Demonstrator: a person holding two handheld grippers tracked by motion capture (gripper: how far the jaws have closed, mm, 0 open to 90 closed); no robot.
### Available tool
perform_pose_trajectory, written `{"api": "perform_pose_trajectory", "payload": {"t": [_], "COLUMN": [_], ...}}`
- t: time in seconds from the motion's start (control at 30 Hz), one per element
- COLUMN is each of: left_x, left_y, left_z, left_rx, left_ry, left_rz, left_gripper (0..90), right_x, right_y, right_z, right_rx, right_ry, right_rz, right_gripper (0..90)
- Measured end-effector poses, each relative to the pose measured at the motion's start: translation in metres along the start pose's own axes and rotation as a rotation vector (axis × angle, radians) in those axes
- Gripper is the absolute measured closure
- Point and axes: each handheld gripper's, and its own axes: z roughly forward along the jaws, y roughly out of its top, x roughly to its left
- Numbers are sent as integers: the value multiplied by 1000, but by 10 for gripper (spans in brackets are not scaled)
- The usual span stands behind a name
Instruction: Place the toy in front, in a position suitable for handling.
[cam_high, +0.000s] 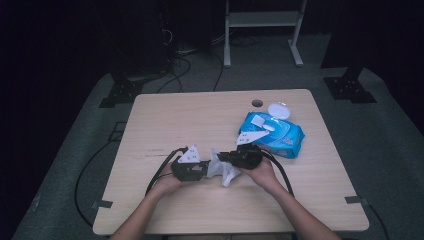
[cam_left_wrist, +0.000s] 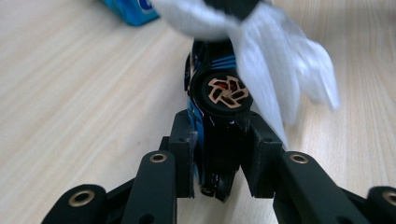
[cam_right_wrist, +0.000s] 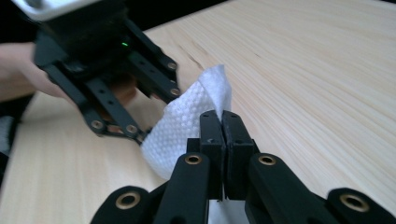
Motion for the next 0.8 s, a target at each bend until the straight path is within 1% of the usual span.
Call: {"api": "perform_pose_trajectory", "payload": {"t": [0.1,0.17,0.2,0.23,0.27,0.3,0.33,0.4,0.43,0.47,0.53,0.57,0.6,0.63,0.67,0.7,0.73,0.77,0.8], "left_x": [1,2,2,1,1,0,-2,-3,-3,-3,-2,-2,-2,-3,-3,-4,-4,-4,-3], "left_y": [0,1,2,3,4,6,7,11,12,14,17,19,20,21,22,22,22,22,23], "left_z": [0,1,1,3,4,6,8,10,11,12,14,16,17,18,18,19,19,19,19], "left_rx": [4,11,15,26,30,36,39,42,36,31,25,31,22,15,13,14,14,13,16], "left_ry": [-5,-9,-10,-5,-5,-16,-8,-12,-13,-9,-5,-5,0,-2,-9,-8,-2,3,7], "left_rz": [0,1,-2,10,19,19,33,38,31,35,28,27,38,39,41,49,54,56,57], "left_gripper": [682,670,670,655,616,590,569,535,501,460,391,365,366,380,408,450,472,519,539], "right_x": [-6,-7,-8,-8,-7,-6,-5,-4,-5,-6,-7,-7,-7,-7,-6,-6,-7,-7,-7], "right_y": [-3,-3,-3,-3,-3,-3,-2,-2,-3,-3,-3,-4,-4,-3,-3,-3,-3,-3,-3], "right_z": [-6,-8,-11,-12,-12,-11,-11,-11,-11,-11,-12,-13,-13,-13,-13,-14,-14,-15,-16], "right_rx": [4,3,6,8,13,13,16,18,18,16,19,20,24,24,24,27,25,26,31], "right_ry": [-31,-40,-53,-54,-58,-63,-66,-71,-66,-61,-58,-65,-73,-82,-91,-96,-97,-104,-105], "right_rz": [8,7,5,2,-11,-21,-30,-45,-39,-34,-32,-31,-38,-45,-52,-57,-61,-67,-67], "right_gripper": [880,879,878,878,874,873,870,864,862,853,847,826,805,786,760,750,731,714,697]}}
